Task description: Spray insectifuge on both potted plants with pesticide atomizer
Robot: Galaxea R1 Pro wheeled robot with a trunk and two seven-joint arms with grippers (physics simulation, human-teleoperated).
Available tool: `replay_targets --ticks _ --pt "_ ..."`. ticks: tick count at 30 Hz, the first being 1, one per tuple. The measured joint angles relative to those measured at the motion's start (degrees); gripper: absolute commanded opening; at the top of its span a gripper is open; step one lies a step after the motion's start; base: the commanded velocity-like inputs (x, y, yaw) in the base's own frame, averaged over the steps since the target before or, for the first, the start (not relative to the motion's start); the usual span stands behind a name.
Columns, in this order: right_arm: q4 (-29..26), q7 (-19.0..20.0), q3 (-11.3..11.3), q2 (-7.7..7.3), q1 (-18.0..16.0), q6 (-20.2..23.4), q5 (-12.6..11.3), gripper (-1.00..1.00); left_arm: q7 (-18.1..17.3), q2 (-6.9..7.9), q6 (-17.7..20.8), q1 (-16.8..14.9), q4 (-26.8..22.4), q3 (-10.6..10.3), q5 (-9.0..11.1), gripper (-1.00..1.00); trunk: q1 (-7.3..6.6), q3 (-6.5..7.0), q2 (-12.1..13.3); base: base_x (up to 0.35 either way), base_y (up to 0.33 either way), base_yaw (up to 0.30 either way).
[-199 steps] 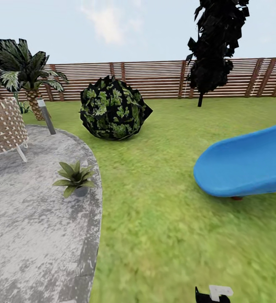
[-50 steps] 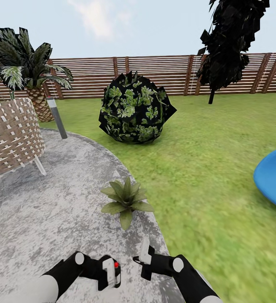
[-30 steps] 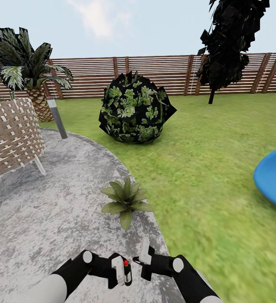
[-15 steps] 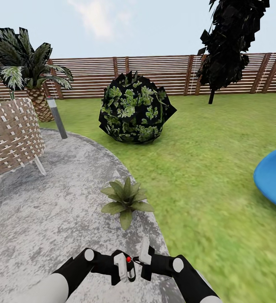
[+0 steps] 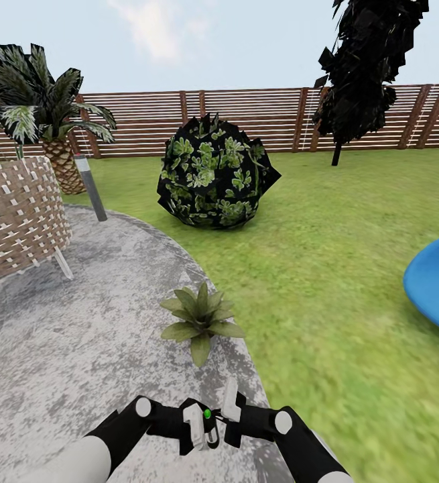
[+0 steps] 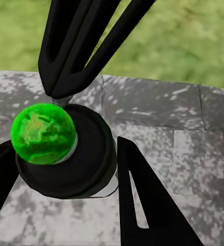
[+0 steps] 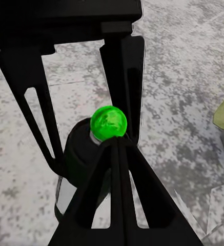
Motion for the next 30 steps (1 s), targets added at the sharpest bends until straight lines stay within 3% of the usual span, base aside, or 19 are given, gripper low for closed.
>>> replay_targets --ticks 5,6,10,11,17,20,22,24,25,26,28,30 --pt "0.0 0.0 0.04 -0.03 0.0 0.0 0.0 -1.0 0.01 1.04 0.04 0.06 0.6 -0.18 -0.36 -1.0 0.0 0.0 0.0 0.0 0.0 0.0" --pt "0.02 0.0 0.04 -0.04 0.0 0.0 0.0 -1.0 0.02 1.85 0.09 0.14 0.68 -0.25 -0.6 -1.0 0.0 0.0 0.0 0.0 0.0 0.0" --pt "0.14 -0.01 0.04 -0.07 0.0 -0.04 0.0 -1.0 0.02 7.55 0.12 0.79 0.76 -0.51 -0.98 -1.0 0.0 0.0 0.0 0.0 0.0 0.0" --pt "0.16 -0.01 0.04 -0.07 0.0 -0.07 0.0 1.0 0.02 9.24 0.09 0.91 0.77 -0.64 -1.09 -1.0 0.0 0.0 0.0 0.0 0.0 0.0" --pt "0.26 -0.32 0.01 -0.09 0.0 0.0 0.27 1.0 0.48 16.94 -2.76 1.03 0.71 -0.24 -0.74 -1.0 0.0 0.0 0.0 0.0 0.0 0.0" --pt "0.38 -0.68 -0.27 -0.88 0.0 -0.04 0.41 1.0 1.91 18.38 -2.82 1.04 0.74 2.26 -0.26 -1.0 0.0 0.0 0.0 0.0 0.0 0.0" --pt "1.95 -3.42 -0.52 -4.39 0.06 -0.04 0.41 1.0 5.18 18.53 -2.44 1.04 1.07 8.28 0.04 -1.0 0.0 0.0 0.0 0.0 0.0 0.0" --pt "6.19 -9.04 -1.2 -8.24 0.09 -0.09 0.21 1.0 7.83 18.32 -2.49 1.06 2.88 14.91 -0.4 -1.0 0.0 0.0 0.0 0.0 0.0 0.0" --pt "12.95 -17.74 -3.94 -10.81 0.16 -0.17 0.17 1.0 10.53 18.28 -2.3 1.01 5.13 20.45 -0.16 -1.0 0.01 -0.01 0.0 0.0 0.0 0.0" --pt "16.55 -21.95 -5.78 -11.92 0.11 -0.22 0.18 1.0 11.7 18.28 -2.29 1.0 5.71 22.73 0.03 -1.0 0.0 0.0 0.0 0.0 0.0 0.0" --pt "24.09 -33.15 -12.28 -13.73 0.11 -0.22 0.25 1.0 14.18 18.21 -1.75 0.99 6.42 29.15 0.13 -1.0 0.0 0.0 0.0 0.0 0.0 0.0" --pt "28.94 -41.54 -18.15 -14.69 0.24 -0.23 -0.16 1.0 15.04 18.15 2.67 0.97 6.57 33.23 0.0 -1.0 0.0 -0.01 0.0 0.0 0.0 0.0"
